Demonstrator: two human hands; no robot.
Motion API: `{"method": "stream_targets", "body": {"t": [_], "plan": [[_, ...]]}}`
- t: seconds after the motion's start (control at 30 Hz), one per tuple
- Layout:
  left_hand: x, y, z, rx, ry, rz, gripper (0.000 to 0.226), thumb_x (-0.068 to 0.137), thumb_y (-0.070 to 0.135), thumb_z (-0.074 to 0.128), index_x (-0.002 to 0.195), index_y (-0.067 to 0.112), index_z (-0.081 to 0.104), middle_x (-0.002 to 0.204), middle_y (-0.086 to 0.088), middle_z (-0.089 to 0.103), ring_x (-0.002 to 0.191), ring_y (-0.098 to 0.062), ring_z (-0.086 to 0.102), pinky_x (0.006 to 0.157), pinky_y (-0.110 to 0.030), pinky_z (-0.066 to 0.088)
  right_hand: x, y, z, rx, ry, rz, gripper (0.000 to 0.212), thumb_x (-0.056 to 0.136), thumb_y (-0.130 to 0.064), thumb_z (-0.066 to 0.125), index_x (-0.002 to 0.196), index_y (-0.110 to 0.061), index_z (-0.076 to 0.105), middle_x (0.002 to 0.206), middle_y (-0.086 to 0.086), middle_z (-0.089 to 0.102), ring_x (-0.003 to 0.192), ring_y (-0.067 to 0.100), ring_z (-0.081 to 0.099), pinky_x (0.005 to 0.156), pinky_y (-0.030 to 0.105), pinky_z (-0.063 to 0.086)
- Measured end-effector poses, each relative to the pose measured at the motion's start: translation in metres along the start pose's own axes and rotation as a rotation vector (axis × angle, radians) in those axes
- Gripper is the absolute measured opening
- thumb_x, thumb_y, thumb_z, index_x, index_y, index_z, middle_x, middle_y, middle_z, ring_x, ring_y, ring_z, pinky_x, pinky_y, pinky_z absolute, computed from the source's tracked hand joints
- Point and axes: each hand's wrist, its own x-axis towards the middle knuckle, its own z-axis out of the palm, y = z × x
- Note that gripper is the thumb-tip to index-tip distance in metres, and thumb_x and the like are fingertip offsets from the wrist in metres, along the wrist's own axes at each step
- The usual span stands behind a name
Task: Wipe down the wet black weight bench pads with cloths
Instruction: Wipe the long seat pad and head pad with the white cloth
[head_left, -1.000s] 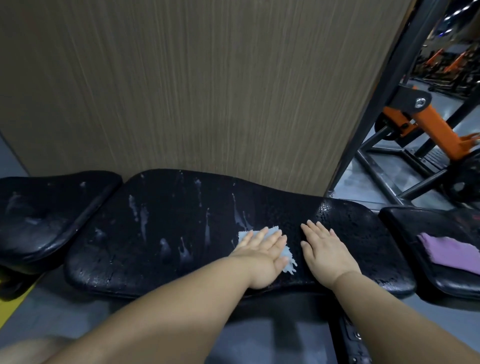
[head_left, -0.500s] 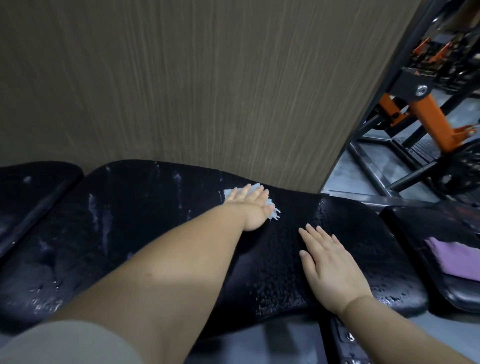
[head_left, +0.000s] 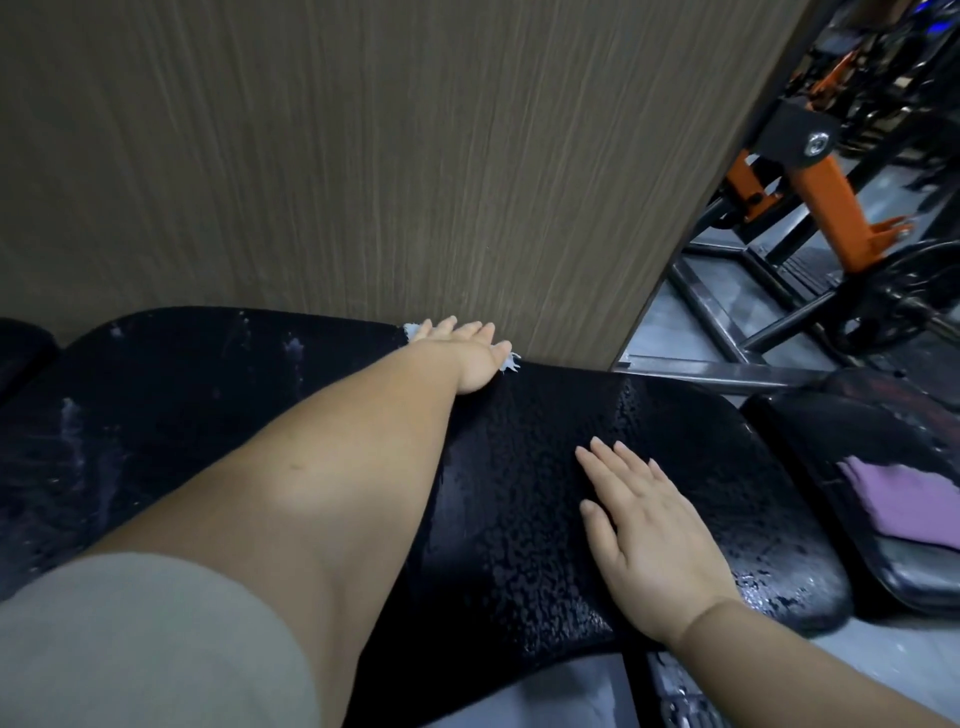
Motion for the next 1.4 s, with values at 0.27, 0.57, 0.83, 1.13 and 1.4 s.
{"method": "stream_targets", "body": {"t": [0.27, 0.57, 0.83, 1.13, 1.4], "plan": [[-0.033, 0.005, 0.012, 0.063, 0.019, 0.022, 0.061, 0.104, 0.048, 0.009, 0.156, 0.021, -0.004, 0.163, 0.008, -0.012, 0.149, -0.016, -0.016, 0.119, -0.041, -0.011, 0.002, 0.001, 0.002, 0.007, 0.023, 0.016, 0.079, 0.08, -0.053, -0.001, 0.15, -0.03, 0.027, 0.157, -0.011, 0.021, 0.146, 0.006, 0.011, 0.117, 0.022, -0.004], [-0.119, 0.011, 0.045, 0.055, -0.05, 0.137, 0.063, 0.102, 0.053, 0.01, 0.155, 0.023, -0.01, 0.16, 0.012, -0.02, 0.145, -0.013, -0.024, 0.119, -0.039, -0.015, 0.002, -0.002, -0.001, 0.011, 0.033, 0.044, 0.051, 0.1, -0.038, 0.025, 0.15, -0.03, 0.026, 0.157, -0.011, 0.021, 0.146, 0.007, 0.012, 0.119, 0.026, 0.002], [-0.196, 0.011, 0.074, 0.071, -0.078, 0.185, 0.064, 0.102, 0.054, 0.01, 0.155, 0.025, -0.011, 0.159, 0.013, -0.022, 0.143, -0.009, -0.028, 0.118, -0.037, -0.018, 0.001, -0.003, -0.002, 0.022, 0.024, 0.055, 0.05, 0.101, -0.034, 0.026, 0.15, -0.028, 0.028, 0.158, -0.01, 0.021, 0.146, 0.009, 0.013, 0.12, 0.029, 0.007], [-0.258, 0.006, 0.096, 0.105, -0.102, 0.218, 0.064, 0.102, 0.053, 0.01, 0.153, 0.025, -0.016, 0.157, 0.015, -0.026, 0.14, -0.008, -0.034, 0.117, -0.037, -0.02, -0.003, -0.022, -0.009, 0.009, -0.091, 0.153, 0.051, 0.102, -0.03, 0.021, 0.153, -0.022, 0.019, 0.16, -0.004, 0.013, 0.148, 0.017, 0.008, 0.12, 0.037, 0.007], [-0.249, 0.006, 0.092, 0.071, -0.098, 0.185, 0.059, 0.103, 0.049, 0.009, 0.153, 0.028, -0.013, 0.157, 0.017, -0.024, 0.142, -0.007, -0.03, 0.117, -0.036, -0.019, -0.004, -0.039, -0.006, 0.047, -0.06, 0.131, 0.052, 0.102, -0.028, 0.023, 0.152, -0.015, 0.021, 0.16, -0.001, 0.014, 0.148, 0.017, 0.006, 0.12, 0.038, 0.005]]}}
